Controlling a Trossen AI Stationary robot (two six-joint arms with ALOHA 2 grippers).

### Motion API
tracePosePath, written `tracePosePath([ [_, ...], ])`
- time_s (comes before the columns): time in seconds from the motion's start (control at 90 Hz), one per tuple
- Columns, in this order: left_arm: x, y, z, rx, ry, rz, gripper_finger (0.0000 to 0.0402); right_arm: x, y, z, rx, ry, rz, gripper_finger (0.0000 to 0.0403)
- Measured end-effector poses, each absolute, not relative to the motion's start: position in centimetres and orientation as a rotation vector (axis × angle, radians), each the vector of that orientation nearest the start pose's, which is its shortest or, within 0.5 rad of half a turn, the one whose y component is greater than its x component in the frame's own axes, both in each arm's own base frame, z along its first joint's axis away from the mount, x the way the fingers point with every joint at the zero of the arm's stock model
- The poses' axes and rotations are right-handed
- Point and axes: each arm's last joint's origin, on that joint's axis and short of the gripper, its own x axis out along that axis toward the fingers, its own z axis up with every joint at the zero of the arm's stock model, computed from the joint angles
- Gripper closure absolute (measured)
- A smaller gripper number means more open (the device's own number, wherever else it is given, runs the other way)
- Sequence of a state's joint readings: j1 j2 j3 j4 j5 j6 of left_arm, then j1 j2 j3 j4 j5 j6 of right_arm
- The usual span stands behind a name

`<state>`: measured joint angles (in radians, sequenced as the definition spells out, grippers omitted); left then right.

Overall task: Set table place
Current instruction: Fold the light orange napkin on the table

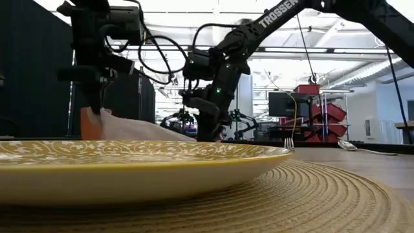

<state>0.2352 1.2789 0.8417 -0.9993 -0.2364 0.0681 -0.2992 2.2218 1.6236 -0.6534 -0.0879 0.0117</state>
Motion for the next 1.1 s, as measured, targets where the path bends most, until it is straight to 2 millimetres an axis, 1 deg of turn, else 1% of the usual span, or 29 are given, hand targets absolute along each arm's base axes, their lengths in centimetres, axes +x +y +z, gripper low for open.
tracePosePath([
  [0.189,19.7,5.4,21.2,0.056,1.456,0.338,0.0402,41.9,-13.9,13.9,0.265,1.248,-0.117,0.0243],
  [0.267,19.9,5.5,21.2,0.055,1.443,0.339,0.0402,41.6,-14.2,14.2,0.282,1.255,-0.13,0.0243],
  [0.378,20.0,5.4,21.2,0.042,1.433,0.32,0.0402,41.3,-13.9,15.3,0.296,1.265,-0.1,0.0243],
  [0.444,20.0,5.4,21.2,0.051,1.434,0.305,0.0402,41.3,-13.4,17.1,0.257,1.233,-0.091,0.0243],
  [0.511,20.1,5.4,21.2,0.05,1.424,0.304,0.0402,41.2,-12.9,19.7,0.209,1.178,-0.085,0.0243],
  [0.567,20.2,5.4,21.3,0.053,1.415,0.303,0.0402,40.9,-12.6,21.3,0.177,1.144,-0.1,0.0243],
  [0.644,20.2,5.4,21.3,0.043,1.406,0.29,0.0402,40.4,-12.7,22.7,0.166,1.117,-0.128,0.0243],
  [0.722,20.3,5.4,21.3,0.039,1.404,0.286,0.0402,40.2,-12.6,24.2,0.195,1.054,-0.142,0.0243],
  [0.767,20.3,5.4,21.3,0.039,1.403,0.286,0.0402,40.5,-12.0,24.8,0.205,1.011,-0.115,0.0243],
  [0.822,20.3,5.4,21.3,0.039,1.404,0.285,0.0402,41.1,-10.5,24.9,0.199,0.995,-0.064,0.0243],
  [0.933,20.3,5.4,21.3,0.061,1.408,0.265,0.0402,43.1,-7.1,23.7,0.143,0.952,0.02,0.0243],
  [0.989,20.3,5.4,21.3,0.066,1.408,0.262,0.0402,44.2,-5.3,23.4,0.1,0.89,0.056,0.0243],
  [1.1,20.3,5.4,21.3,0.085,1.408,0.247,0.0402,45.9,-2.4,22.3,-0.009,0.821,0.046,0.0243],
])
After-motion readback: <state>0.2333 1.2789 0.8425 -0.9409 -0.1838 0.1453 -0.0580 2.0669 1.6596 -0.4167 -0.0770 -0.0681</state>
